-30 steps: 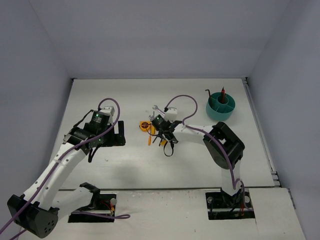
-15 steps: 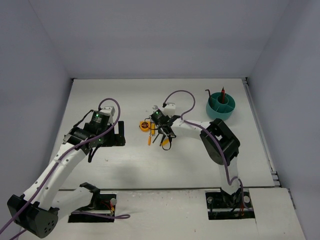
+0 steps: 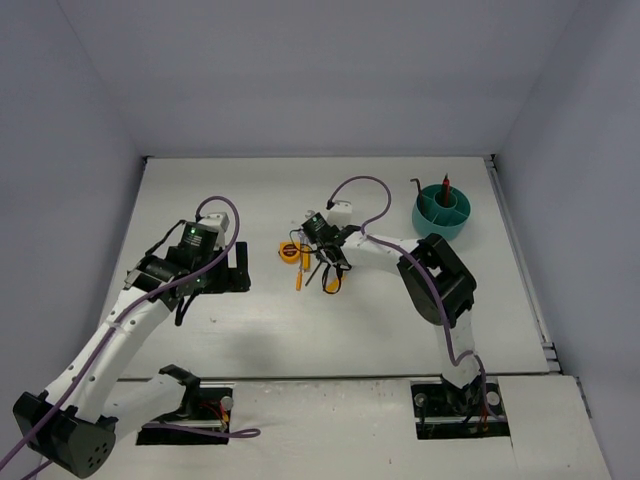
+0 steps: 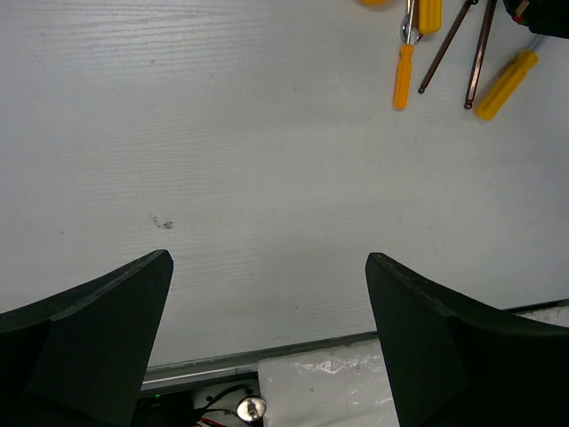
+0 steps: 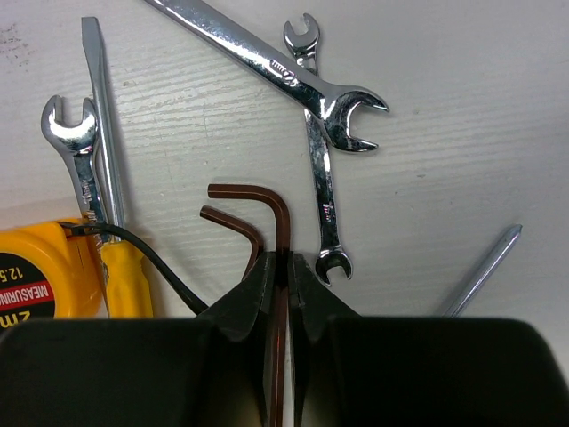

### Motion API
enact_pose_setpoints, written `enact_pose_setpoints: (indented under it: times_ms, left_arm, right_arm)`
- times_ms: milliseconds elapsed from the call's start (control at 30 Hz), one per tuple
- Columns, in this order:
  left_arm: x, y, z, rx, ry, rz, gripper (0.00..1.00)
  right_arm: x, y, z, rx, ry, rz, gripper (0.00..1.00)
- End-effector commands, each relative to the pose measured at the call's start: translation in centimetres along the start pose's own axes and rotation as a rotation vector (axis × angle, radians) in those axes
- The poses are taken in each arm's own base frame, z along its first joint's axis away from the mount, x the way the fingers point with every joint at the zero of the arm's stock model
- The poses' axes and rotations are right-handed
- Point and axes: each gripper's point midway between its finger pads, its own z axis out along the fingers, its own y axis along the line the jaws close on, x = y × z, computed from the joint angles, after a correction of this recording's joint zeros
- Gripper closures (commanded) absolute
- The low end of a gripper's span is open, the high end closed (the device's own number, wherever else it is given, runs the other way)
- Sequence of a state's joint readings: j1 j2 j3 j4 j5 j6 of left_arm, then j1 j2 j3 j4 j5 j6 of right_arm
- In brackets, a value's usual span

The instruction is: Sort the tools into containers

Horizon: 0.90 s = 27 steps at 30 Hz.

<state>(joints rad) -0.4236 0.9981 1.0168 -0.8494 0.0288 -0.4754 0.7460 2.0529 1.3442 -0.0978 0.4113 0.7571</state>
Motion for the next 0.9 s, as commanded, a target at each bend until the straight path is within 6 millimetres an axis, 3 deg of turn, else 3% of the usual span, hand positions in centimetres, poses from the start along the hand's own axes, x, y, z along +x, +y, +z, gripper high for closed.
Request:
enact_pose_setpoints:
  times_ms: [0, 300, 467, 567, 733, 867]
  left_arm:
    - [-1.0, -0.2, -0.4, 0.011, -0.046, 0.02, 0.12]
    - [-1.3, -0.2, -0.5, 0.006, -0.058, 0.025, 0.12]
    - [-1.4, -0.2, -0.3, 0.003, -0.051, 0.025, 0.12]
    - [-1.4, -0.2, -0.3, 0.003, -0.049, 0.023, 0.12]
    - [-1.4, -0.2, -0.4, 0.005, -0.056, 0.02, 0.12]
    - [-1.3, -0.2, -0.4, 0.006, -0.057, 0.018, 0.12]
  right_arm:
    - [1.7, -3.0, 0.2, 0.077, 0.081, -0.088, 1.0]
    - [-9.9, -0.3, -6.5, -0.077, -0.175, -0.216, 1.0]
    - [-14.5, -0.1, -9.7, -0.221, -0.28, -0.213, 1.0]
    - [-16.8, -1.6, -10.4, -0.249, -0.327, -0.226, 1.0]
    - [-22.9, -6.5, -11.6, -0.178, -0.491, -0.242, 1.0]
    - [-26.6, -9.2, -11.6, -0.243, -0.606, -0.315, 1.0]
